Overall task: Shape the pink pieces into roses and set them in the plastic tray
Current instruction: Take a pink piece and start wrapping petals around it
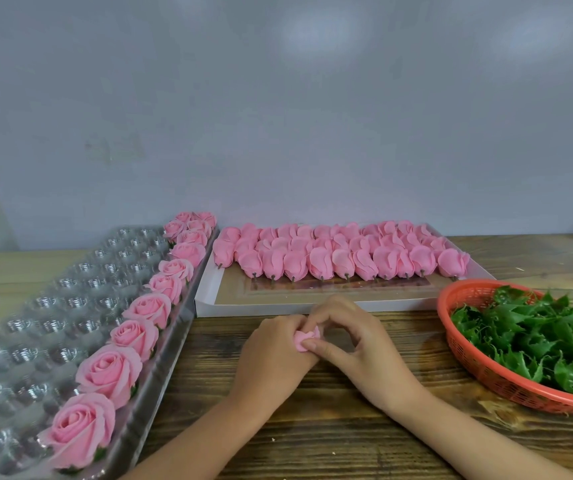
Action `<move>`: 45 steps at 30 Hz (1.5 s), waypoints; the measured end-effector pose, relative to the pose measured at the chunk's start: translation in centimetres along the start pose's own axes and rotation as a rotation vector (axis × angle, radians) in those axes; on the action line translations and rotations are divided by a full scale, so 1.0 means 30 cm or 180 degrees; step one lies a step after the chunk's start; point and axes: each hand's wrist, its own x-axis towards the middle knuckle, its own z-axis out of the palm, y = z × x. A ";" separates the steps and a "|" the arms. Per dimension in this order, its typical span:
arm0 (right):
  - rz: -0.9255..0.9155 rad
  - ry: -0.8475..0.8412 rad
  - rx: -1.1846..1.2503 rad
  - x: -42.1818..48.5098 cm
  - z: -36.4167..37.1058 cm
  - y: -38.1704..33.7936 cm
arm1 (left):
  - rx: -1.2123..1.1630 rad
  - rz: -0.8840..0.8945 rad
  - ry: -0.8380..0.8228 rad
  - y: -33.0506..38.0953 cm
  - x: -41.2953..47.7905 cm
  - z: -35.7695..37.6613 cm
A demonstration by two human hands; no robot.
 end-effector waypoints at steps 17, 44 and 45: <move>-0.0199 0.0030 -0.0138 -0.004 -0.003 -0.018 | 0.0002 0.0263 0.0008 0.007 -0.006 -0.001; 0.1403 -0.0349 -0.3122 0.118 -0.562 -0.115 | -0.1532 -0.0465 0.0220 -0.004 0.012 -0.020; 0.1539 -0.0297 -0.3122 0.110 -0.615 -0.104 | -0.1561 -0.0472 0.0216 -0.004 0.012 -0.019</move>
